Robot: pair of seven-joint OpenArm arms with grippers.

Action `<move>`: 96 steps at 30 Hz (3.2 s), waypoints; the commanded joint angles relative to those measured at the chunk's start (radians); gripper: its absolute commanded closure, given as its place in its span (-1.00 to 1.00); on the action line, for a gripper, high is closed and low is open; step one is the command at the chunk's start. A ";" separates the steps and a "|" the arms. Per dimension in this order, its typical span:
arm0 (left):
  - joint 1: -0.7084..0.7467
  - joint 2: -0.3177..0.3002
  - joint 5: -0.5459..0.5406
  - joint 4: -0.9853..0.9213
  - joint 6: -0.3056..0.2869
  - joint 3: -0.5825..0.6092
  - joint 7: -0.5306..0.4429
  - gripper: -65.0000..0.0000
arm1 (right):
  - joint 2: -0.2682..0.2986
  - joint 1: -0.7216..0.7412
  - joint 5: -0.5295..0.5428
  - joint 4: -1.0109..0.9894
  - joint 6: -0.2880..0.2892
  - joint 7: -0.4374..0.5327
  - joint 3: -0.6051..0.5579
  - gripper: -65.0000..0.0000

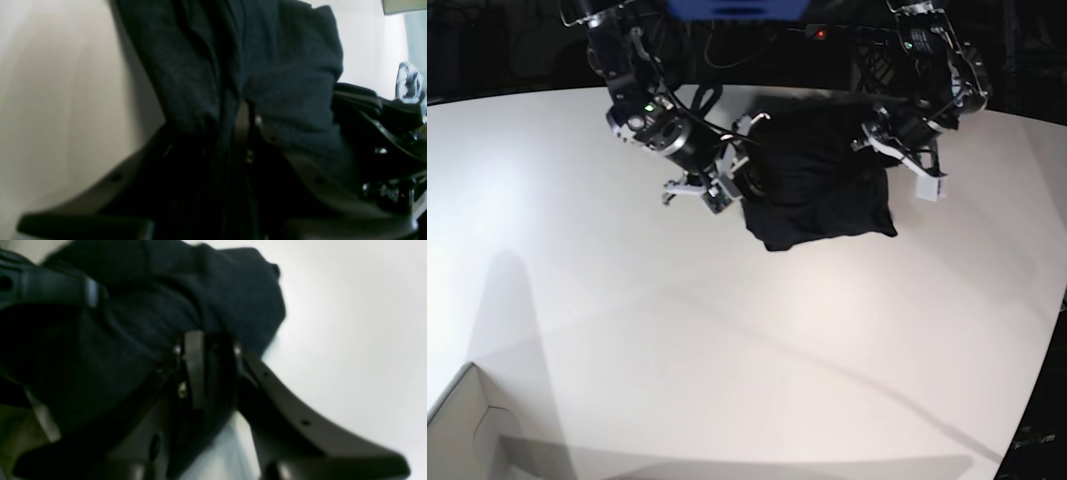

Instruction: Layout the t-shirt on the table in an organized manner, then fold the t-shirt properly

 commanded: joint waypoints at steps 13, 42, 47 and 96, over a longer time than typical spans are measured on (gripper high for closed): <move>-0.105 -0.153 0.092 0.002 0.009 0.218 0.008 0.99 | 0.008 -0.092 -0.027 0.268 0.002 -0.039 0.386 0.69; -0.760 -0.251 0.707 -0.300 -0.118 1.495 -0.378 0.99 | -0.058 -0.173 -0.027 0.271 0.002 -0.043 1.134 0.69; -0.761 -0.190 0.873 -0.311 -0.118 1.496 -0.410 0.99 | -0.072 -0.201 -0.027 0.272 0.002 -0.039 1.139 0.69; -0.318 -0.194 0.899 0.270 -0.118 0.217 -0.123 0.26 | -0.159 -0.097 -0.030 0.271 0.002 -0.045 0.906 0.69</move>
